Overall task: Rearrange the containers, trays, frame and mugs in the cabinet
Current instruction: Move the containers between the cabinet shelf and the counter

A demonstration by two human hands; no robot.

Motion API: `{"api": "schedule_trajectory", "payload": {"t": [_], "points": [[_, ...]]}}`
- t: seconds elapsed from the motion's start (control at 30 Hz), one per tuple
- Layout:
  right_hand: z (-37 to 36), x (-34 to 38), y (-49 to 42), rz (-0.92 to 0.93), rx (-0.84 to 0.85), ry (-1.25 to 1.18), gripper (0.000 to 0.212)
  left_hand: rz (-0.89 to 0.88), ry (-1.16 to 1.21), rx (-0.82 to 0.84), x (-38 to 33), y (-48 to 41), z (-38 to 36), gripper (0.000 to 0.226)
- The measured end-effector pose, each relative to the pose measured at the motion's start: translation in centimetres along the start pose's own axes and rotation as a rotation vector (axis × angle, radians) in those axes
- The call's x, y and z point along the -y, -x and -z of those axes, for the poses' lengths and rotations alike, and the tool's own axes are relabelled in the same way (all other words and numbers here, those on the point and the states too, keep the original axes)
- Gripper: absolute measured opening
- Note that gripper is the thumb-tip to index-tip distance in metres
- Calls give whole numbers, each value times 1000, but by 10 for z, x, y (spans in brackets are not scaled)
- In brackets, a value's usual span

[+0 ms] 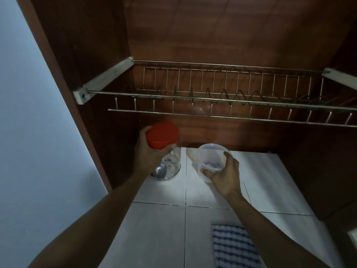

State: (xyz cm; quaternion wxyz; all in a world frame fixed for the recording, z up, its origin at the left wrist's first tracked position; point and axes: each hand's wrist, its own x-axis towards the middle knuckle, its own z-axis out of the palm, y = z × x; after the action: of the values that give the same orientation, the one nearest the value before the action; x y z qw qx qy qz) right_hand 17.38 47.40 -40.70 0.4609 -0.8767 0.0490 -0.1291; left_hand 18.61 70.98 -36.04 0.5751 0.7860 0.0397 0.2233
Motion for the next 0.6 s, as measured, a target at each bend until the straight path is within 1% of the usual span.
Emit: {"api": "schedule_trajectory", "payload": {"t": [0.2,0.5,0.6], "points": [[0,5,5,-21,7,19,96,-5,-14,22,0,4,3,100],[2,7,9,-34,26,24,98,-23,-21,18,1,5,4,96],[5,9,11,-44,37,22,104,-26,-28,-6,0,5,5,96]]}}
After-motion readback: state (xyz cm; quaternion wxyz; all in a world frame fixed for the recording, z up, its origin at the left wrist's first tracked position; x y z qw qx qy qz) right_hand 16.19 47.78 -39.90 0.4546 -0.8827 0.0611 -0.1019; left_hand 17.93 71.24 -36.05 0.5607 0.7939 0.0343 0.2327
